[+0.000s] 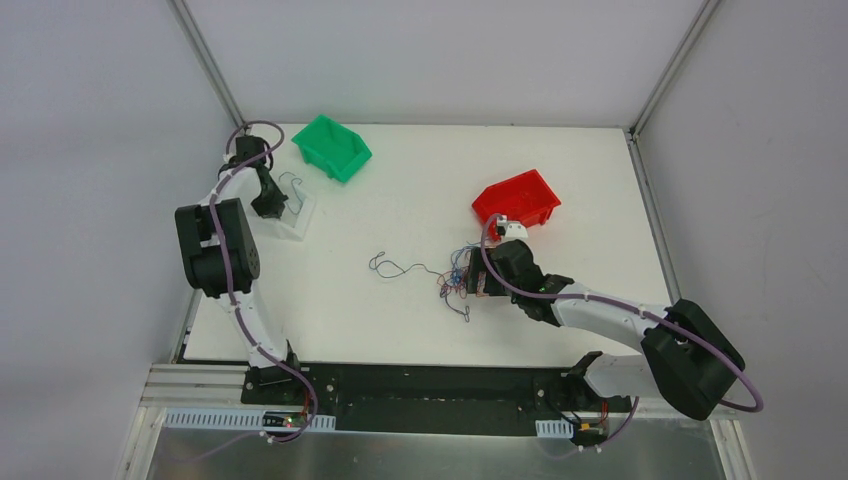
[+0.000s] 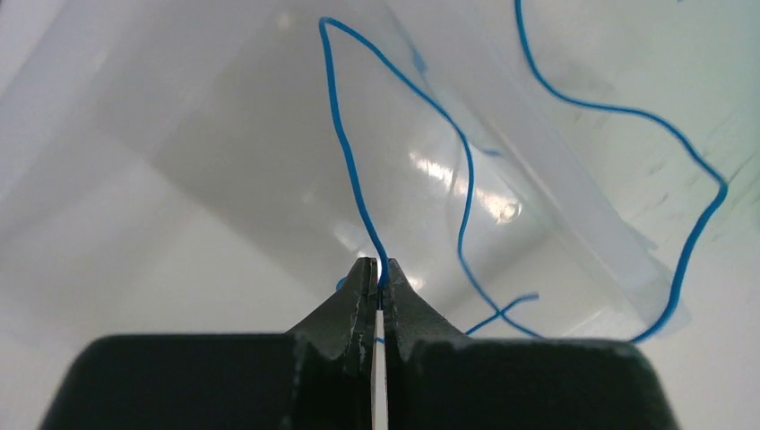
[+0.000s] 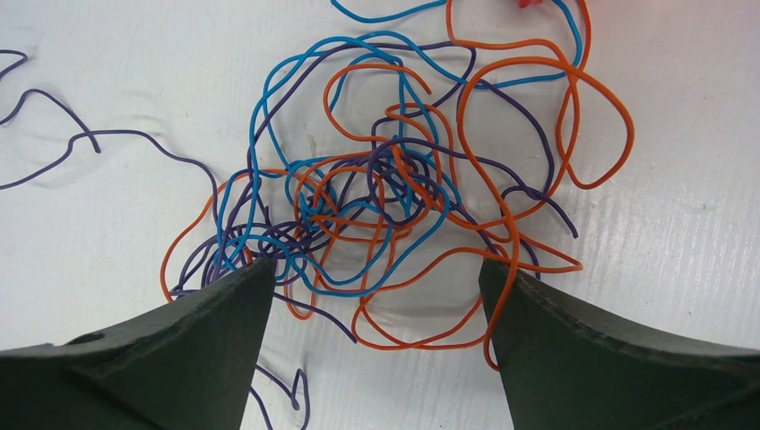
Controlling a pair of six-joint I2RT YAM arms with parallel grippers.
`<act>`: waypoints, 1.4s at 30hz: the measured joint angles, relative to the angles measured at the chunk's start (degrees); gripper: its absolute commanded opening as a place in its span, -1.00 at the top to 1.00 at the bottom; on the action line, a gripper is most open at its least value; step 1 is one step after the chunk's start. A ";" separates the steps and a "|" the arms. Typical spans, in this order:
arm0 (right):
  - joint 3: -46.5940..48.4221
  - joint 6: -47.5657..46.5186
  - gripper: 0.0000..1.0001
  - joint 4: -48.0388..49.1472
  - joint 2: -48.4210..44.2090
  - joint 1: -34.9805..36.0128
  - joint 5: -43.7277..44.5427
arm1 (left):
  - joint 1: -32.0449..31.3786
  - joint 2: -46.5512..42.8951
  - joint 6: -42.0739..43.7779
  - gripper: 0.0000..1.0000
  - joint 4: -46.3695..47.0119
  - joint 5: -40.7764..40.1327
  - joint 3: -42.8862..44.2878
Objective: Untangle the cables
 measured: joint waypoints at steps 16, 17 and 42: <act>-0.11 0.04 -0.77 0.46 -1.70 0.00 -0.07 | -1.42 -22.21 1.75 -0.17 -6.88 -2.08 -11.82; -0.13 0.04 -0.76 0.46 -1.75 0.00 -0.07 | -1.42 -22.62 1.70 -0.17 -7.08 -2.05 -11.43; -1.01 0.07 -0.77 0.81 -3.21 0.00 0.04 | -8.07 11.30 17.59 -0.28 -24.41 2.40 32.35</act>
